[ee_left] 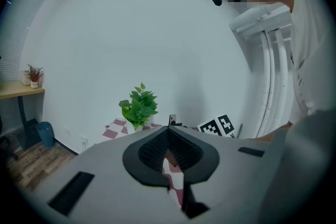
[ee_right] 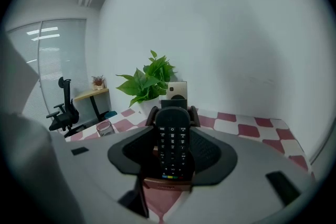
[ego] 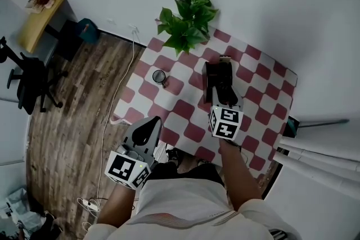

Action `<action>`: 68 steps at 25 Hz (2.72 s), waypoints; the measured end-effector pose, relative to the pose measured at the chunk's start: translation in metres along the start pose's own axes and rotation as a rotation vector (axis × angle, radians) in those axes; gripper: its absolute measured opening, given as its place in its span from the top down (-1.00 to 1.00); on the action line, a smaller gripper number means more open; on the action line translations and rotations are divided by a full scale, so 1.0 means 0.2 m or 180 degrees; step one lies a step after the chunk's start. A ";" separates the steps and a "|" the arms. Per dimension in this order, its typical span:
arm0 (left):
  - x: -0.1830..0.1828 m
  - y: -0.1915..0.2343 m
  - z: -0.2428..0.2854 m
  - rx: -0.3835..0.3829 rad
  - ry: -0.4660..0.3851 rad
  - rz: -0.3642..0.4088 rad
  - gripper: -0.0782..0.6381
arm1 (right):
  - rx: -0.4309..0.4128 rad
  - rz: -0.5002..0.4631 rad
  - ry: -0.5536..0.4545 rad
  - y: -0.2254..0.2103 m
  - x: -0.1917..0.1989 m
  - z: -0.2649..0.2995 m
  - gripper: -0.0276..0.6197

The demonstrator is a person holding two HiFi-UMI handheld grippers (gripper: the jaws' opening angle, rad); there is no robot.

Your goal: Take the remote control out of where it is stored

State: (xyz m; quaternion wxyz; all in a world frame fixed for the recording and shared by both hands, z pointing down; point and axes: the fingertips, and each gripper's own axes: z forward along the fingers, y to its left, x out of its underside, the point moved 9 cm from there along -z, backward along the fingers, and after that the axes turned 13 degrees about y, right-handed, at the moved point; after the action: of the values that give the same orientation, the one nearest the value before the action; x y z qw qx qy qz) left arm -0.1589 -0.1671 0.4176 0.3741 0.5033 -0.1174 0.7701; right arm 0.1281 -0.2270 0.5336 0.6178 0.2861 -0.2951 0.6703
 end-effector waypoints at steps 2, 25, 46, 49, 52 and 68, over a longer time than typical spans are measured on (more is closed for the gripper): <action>0.01 0.01 0.00 -0.0004 0.0013 -0.0018 0.76 | 0.0054 0.0026 0.0016 0.00 0.01 0.01 0.30; -0.08 -0.21 0.12 0.0377 -0.0136 0.0156 0.76 | 0.0178 -0.0620 0.0276 -0.57 -0.13 -0.69 0.31; 0.00 -0.41 0.16 0.0155 -0.0012 0.0025 0.76 | -0.0382 -0.1894 0.3041 -1.24 0.19 0.12 0.31; 0.01 -0.41 0.14 0.0092 -0.0006 -0.0003 0.76 | -0.0487 -0.1937 0.3123 -1.22 0.21 0.16 0.31; 0.01 -0.41 0.14 0.0051 -0.0002 -0.0023 0.76 | -0.0521 -0.1943 0.3150 -1.22 0.23 0.19 0.31; -0.07 -0.34 0.08 0.0190 -0.0203 0.0067 0.76 | -0.0687 -0.1334 0.1954 -1.13 -0.01 -0.17 0.13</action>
State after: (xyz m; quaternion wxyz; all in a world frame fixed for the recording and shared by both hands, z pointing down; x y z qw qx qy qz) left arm -0.0975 -0.1346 0.3993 0.3469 0.5373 -0.1115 0.7606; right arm 0.3522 -0.1890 0.5184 0.8276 0.0596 -0.1004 0.5490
